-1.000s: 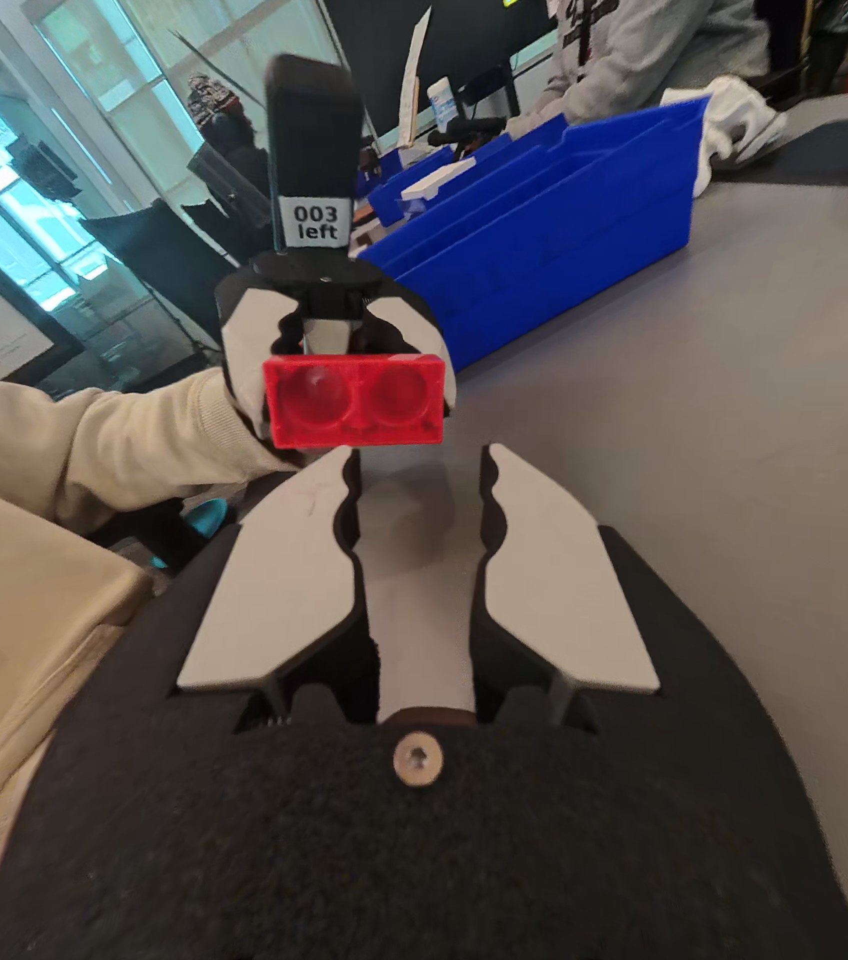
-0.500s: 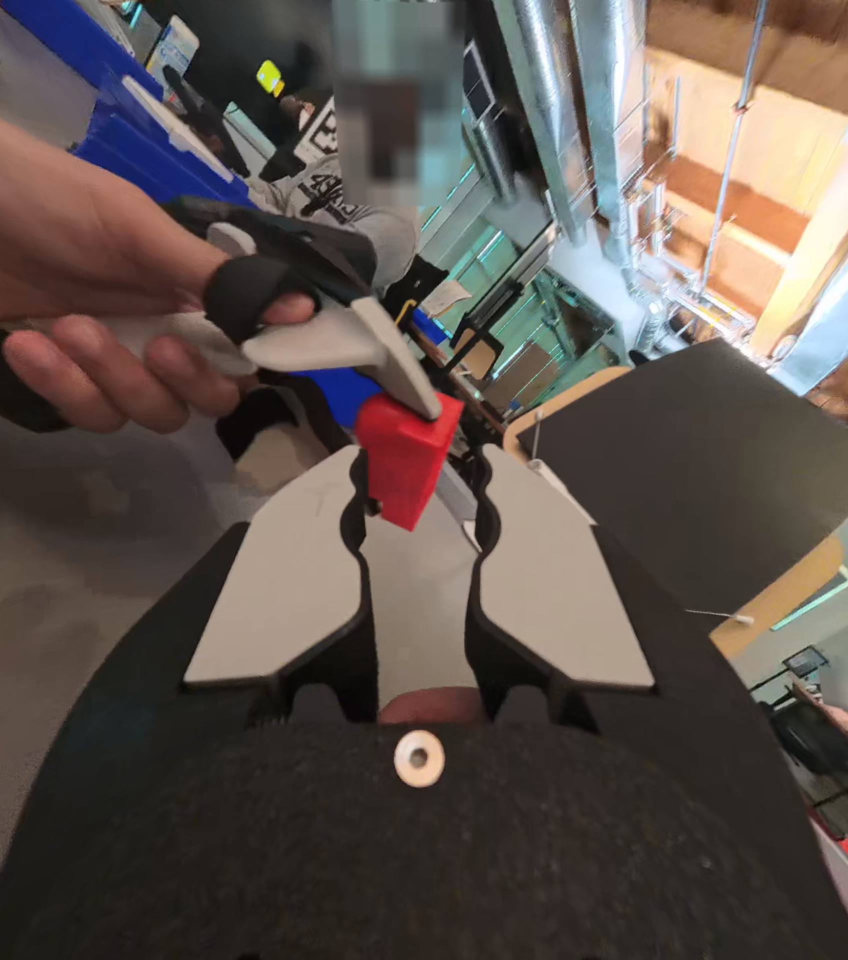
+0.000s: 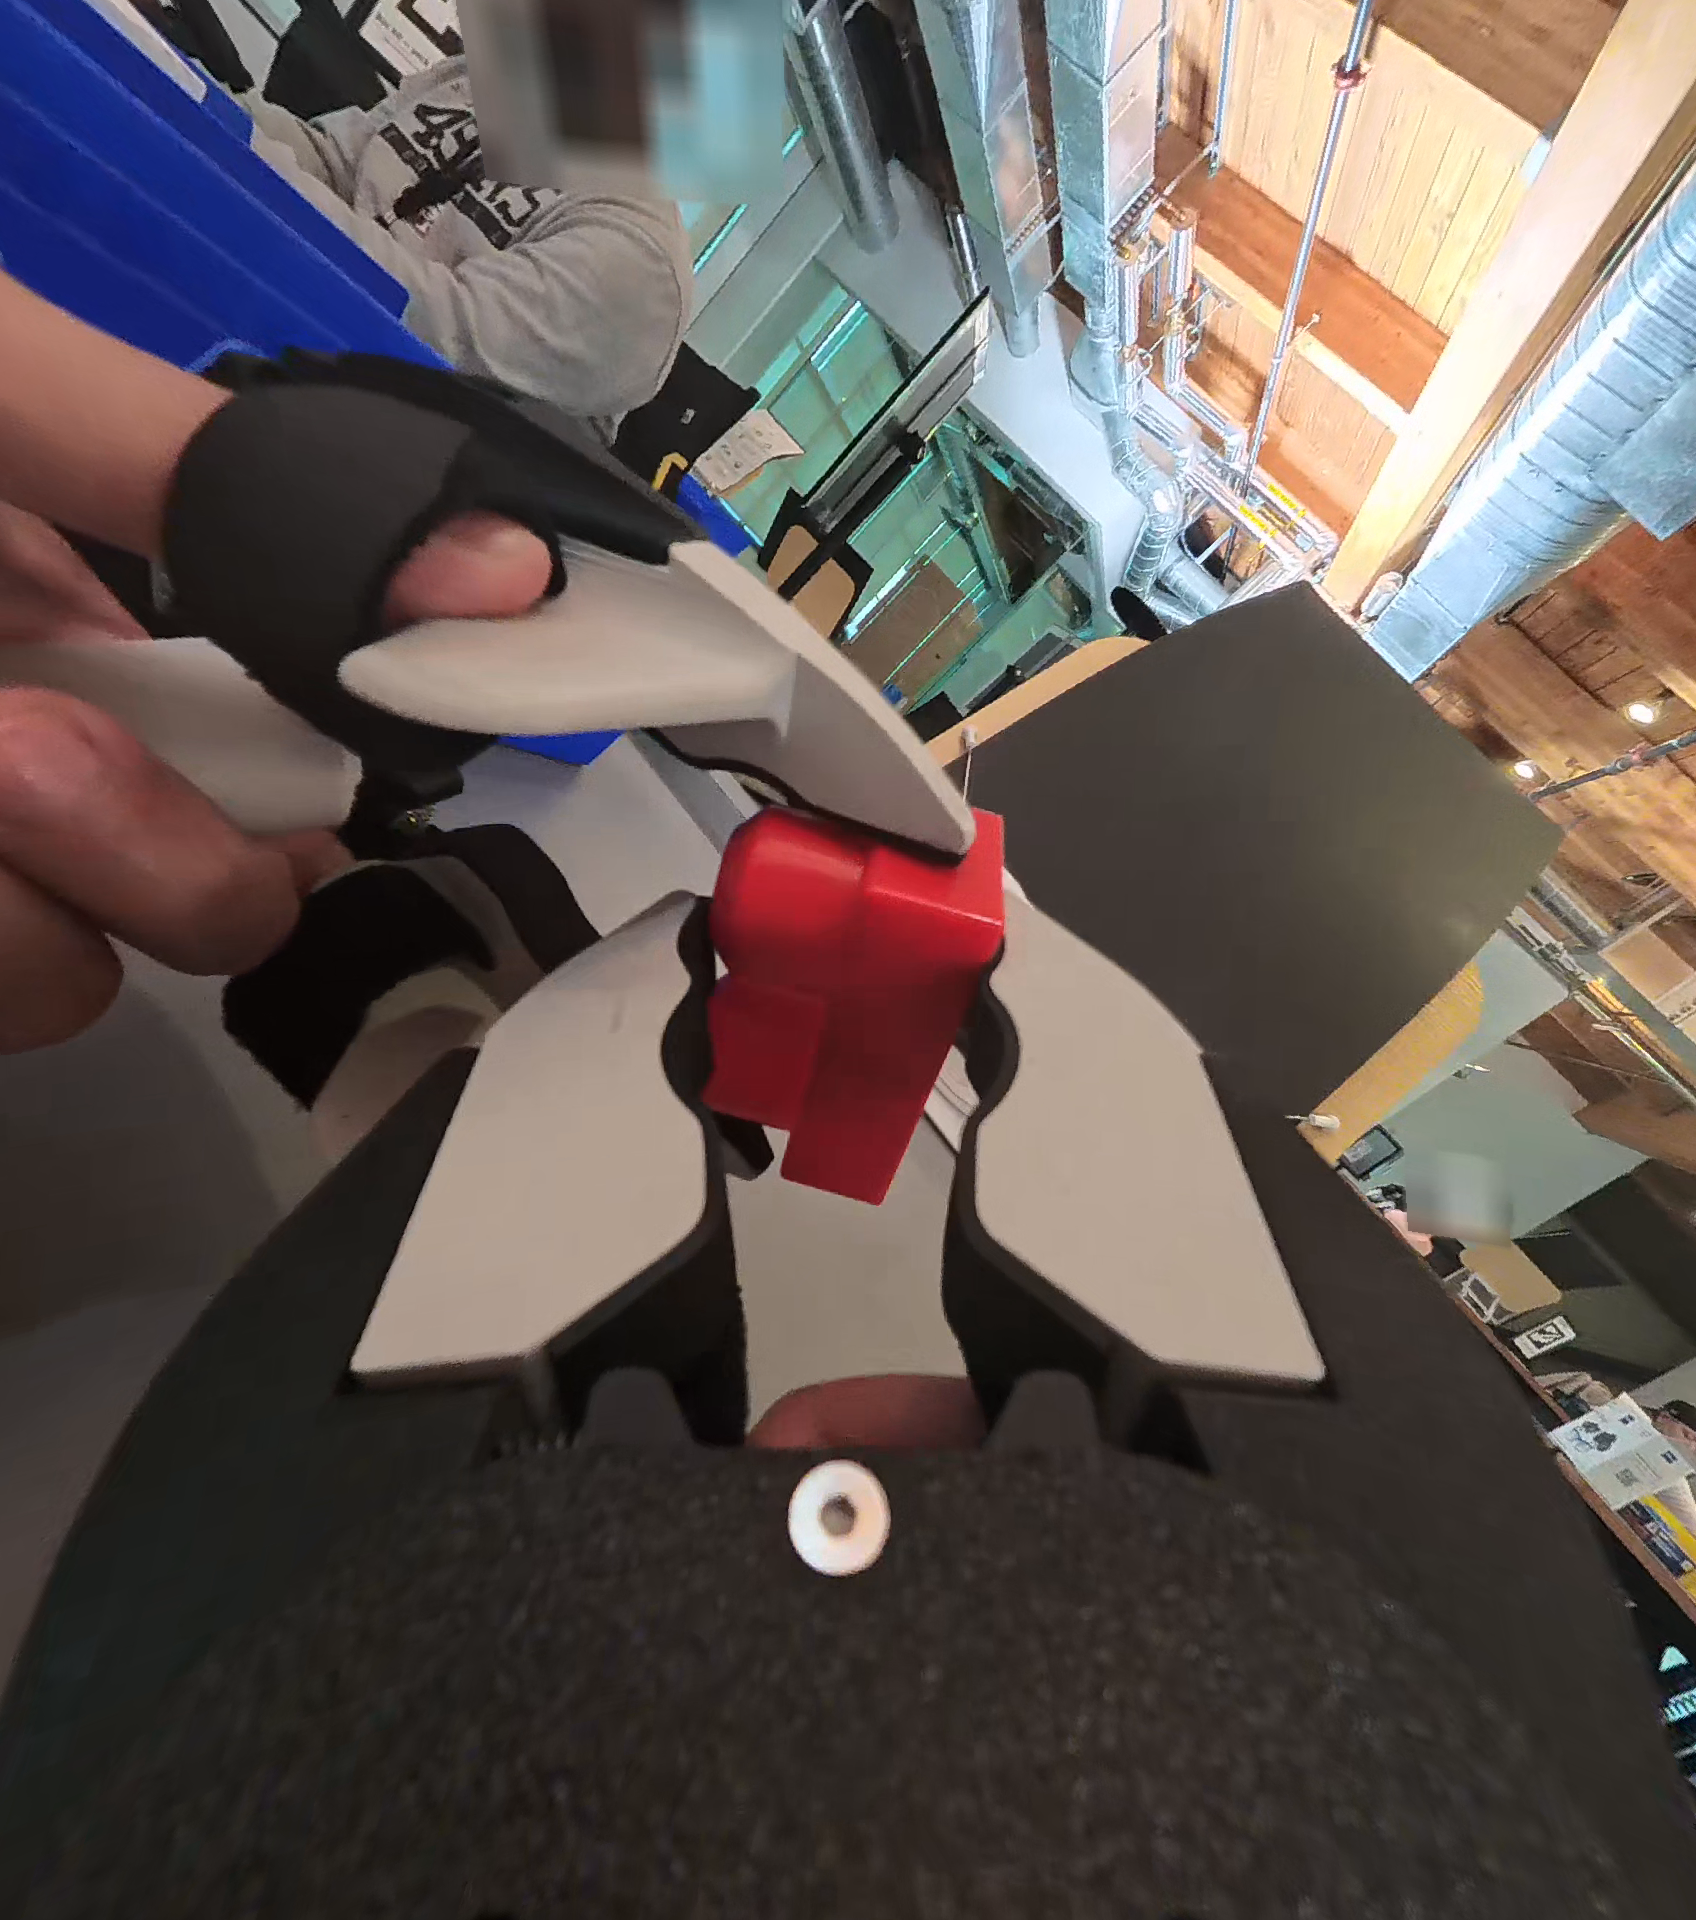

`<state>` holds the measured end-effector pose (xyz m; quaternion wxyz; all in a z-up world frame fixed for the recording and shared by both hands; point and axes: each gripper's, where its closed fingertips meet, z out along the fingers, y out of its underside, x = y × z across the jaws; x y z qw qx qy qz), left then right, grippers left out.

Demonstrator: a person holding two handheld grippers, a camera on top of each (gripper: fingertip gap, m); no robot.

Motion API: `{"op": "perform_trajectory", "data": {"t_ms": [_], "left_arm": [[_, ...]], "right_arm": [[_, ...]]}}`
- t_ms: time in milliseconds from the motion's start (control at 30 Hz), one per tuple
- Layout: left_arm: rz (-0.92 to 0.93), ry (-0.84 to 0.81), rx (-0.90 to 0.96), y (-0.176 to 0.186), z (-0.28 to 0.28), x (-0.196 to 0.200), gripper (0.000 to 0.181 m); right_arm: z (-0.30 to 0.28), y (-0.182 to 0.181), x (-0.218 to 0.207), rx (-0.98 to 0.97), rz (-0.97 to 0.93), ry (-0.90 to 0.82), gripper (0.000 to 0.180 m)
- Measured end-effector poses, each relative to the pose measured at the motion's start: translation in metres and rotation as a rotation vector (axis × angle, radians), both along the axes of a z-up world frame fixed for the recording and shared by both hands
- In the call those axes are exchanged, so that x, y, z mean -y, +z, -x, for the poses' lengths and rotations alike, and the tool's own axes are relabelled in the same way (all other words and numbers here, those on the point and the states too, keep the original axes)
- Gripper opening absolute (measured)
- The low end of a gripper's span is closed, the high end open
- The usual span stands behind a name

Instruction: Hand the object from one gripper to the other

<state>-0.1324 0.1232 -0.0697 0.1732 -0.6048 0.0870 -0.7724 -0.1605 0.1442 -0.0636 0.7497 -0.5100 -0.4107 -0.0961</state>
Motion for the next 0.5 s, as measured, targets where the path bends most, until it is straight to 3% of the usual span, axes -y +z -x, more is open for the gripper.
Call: {"op": "perform_trajectory", "data": {"t_ms": [200, 367, 500], "left_arm": [[-0.054, 0.008, -0.018, 0.001, 0.006, -0.003, 0.065], [-0.214, 0.119, -0.125, 0.004, 0.027, -0.022, 0.073], [-0.490, 0.169, -0.385, -0.011, 0.029, -0.027, 0.072]], "right_arm": [[-0.003, 0.001, -0.003, -0.051, 0.124, 0.039, 0.045], [-0.028, 0.008, -0.017, -0.366, 0.376, 0.155, 0.045], [-0.040, 0.008, -0.027, -0.602, 0.548, 0.246, 0.045]]}}
